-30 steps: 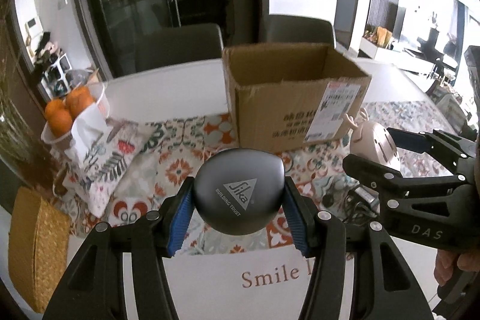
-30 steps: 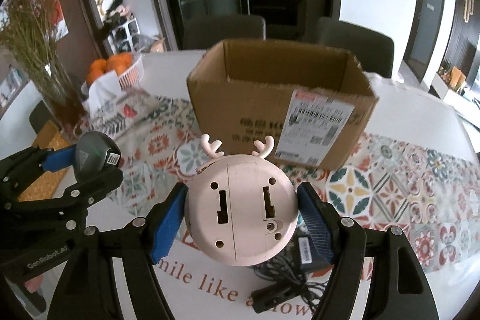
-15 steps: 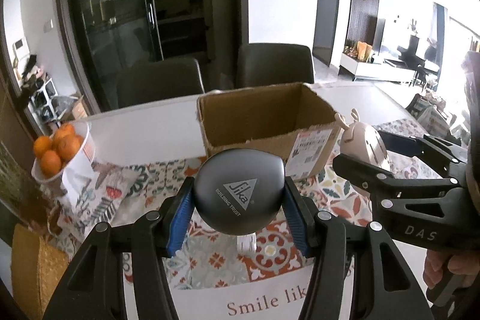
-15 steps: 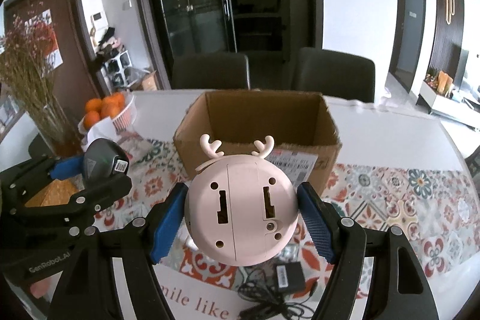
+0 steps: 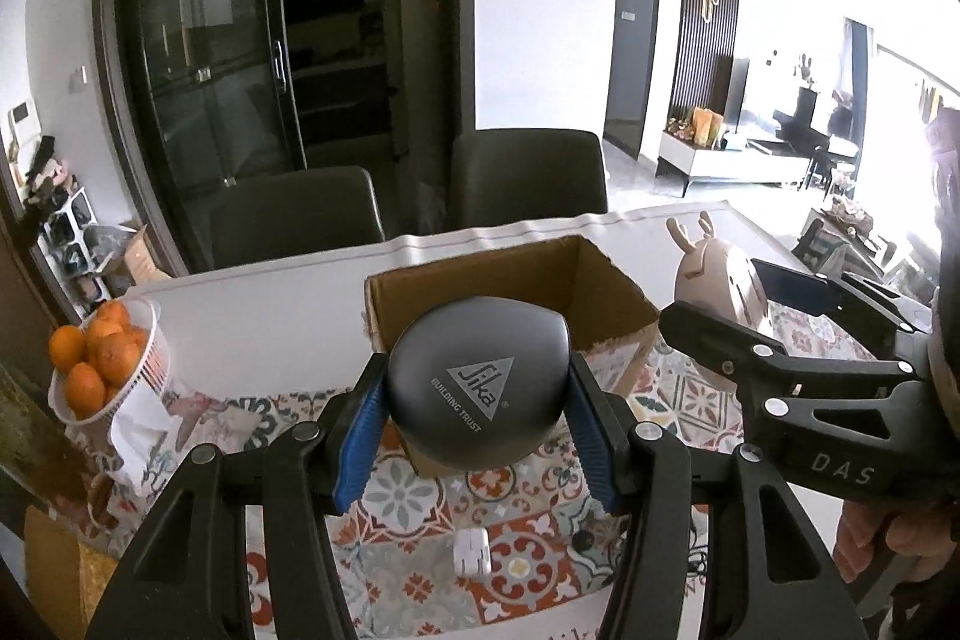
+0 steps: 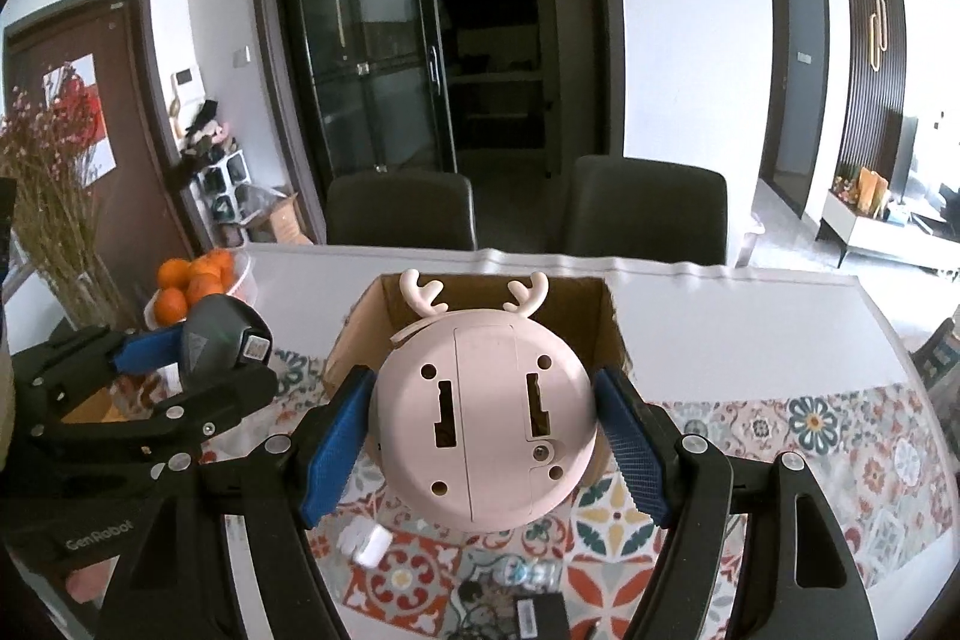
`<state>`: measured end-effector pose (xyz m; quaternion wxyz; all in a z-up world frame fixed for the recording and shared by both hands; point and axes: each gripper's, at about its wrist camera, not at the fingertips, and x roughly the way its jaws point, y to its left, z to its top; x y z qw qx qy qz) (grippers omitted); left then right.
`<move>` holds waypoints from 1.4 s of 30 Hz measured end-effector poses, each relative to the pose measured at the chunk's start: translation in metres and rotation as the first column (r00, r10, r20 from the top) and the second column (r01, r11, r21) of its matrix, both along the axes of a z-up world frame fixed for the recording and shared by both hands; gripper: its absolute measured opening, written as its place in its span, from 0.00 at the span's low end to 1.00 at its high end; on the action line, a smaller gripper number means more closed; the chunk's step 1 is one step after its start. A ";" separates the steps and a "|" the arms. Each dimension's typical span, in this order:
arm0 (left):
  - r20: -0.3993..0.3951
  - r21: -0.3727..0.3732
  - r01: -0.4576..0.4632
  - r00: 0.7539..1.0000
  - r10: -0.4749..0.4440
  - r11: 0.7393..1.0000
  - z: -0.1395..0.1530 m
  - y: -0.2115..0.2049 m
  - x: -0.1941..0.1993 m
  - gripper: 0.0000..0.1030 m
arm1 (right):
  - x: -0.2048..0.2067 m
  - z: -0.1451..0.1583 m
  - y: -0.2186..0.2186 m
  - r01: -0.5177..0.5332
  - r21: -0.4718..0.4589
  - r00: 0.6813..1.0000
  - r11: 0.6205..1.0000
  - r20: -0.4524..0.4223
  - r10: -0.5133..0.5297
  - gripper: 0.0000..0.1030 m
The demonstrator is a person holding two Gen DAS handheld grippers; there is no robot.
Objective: Organize rigid objects
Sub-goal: 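Lift and carry the grey case and pink deer gadget over the cardboard box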
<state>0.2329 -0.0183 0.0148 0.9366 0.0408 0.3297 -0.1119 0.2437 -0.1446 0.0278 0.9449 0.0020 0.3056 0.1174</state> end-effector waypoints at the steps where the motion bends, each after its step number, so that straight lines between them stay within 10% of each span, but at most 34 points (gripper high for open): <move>1: 0.002 0.000 0.000 1.000 0.000 1.000 0.001 -0.001 0.003 0.54 | 0.002 0.001 -0.001 0.001 0.000 1.000 1.000 0.003 -0.001 0.72; 22: -0.073 -0.022 -0.023 0.997 0.022 0.999 -0.001 -0.007 0.081 0.54 | 0.078 0.005 -0.009 0.028 -0.015 0.999 0.999 -0.037 -0.029 0.72; 42: -0.246 0.031 -0.036 0.968 0.043 0.999 -0.061 -0.013 0.152 0.54 | 0.154 -0.060 -0.010 0.029 -0.066 0.969 0.997 -0.245 -0.044 0.72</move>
